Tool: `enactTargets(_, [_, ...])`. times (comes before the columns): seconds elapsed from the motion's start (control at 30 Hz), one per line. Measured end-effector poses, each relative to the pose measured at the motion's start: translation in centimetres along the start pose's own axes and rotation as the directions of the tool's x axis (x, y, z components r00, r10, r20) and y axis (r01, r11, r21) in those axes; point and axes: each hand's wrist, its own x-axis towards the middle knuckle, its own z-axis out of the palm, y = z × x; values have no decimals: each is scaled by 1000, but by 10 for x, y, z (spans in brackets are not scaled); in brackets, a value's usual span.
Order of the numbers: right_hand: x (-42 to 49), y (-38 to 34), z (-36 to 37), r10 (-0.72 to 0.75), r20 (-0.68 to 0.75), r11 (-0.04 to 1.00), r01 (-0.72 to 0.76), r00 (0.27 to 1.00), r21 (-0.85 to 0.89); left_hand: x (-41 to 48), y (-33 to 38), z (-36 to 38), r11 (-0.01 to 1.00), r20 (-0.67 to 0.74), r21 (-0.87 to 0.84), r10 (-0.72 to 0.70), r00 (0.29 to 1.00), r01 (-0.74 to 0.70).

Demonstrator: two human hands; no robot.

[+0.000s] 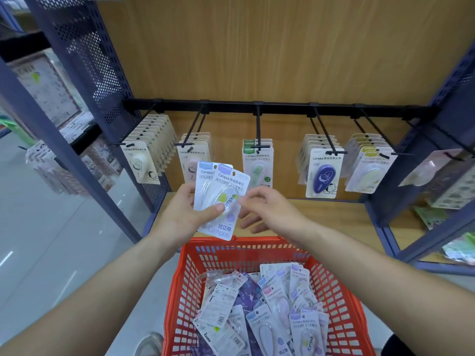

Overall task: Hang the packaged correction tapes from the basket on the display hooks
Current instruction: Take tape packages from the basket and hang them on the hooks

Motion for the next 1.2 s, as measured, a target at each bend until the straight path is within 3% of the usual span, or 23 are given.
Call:
enactTargets(0.33, [-28,8,-34,-80,-98,997,80,992,-3,-14,20,48,999,98,-12,42,994,-41])
enactTargets(0.67, [-64,8,-86,-54,-235,976,102,971,195,-21,59,90,993,38,-69,101,994,-99])
enactTargets(0.93, [-98,-12,-110,-180,-335,959,241,925,150,-50,102,98,977,36,-138,167,985,-161])
enactTargets(1.2, [-114,-65,-80,-282,-358,911,365,890,192,-69,131,64,942,-50,-210,257,965,-262])
